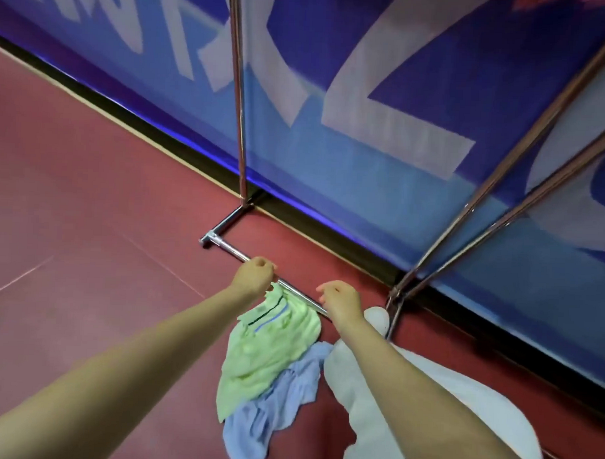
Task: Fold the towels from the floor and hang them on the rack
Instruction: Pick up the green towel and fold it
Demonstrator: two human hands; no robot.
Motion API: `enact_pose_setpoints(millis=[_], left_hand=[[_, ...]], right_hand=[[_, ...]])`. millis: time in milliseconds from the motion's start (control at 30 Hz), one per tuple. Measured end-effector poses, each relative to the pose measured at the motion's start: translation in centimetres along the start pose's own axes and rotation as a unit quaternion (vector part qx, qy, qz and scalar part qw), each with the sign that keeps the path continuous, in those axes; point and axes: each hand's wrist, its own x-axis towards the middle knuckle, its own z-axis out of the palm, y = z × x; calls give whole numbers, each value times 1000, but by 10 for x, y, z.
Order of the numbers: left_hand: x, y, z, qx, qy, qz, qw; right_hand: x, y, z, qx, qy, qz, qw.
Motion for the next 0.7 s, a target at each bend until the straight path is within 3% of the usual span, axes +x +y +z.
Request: enact_pose_setpoints(millis=[133, 233, 467, 700], left_hand=[[25, -84, 14, 76, -8, -45, 996], [39, -138, 25, 148, -14, -87, 985], [63, -233, 45, 120, 36, -207, 970], [77, -279, 61, 135, 12, -230, 964]], right_hand=[[18, 62, 41, 2, -55, 128, 990], [32, 96, 67, -34, -94, 153, 983], [54, 145, 104, -226, -173, 75, 956], [79, 184, 133, -357, -261, -9, 897]])
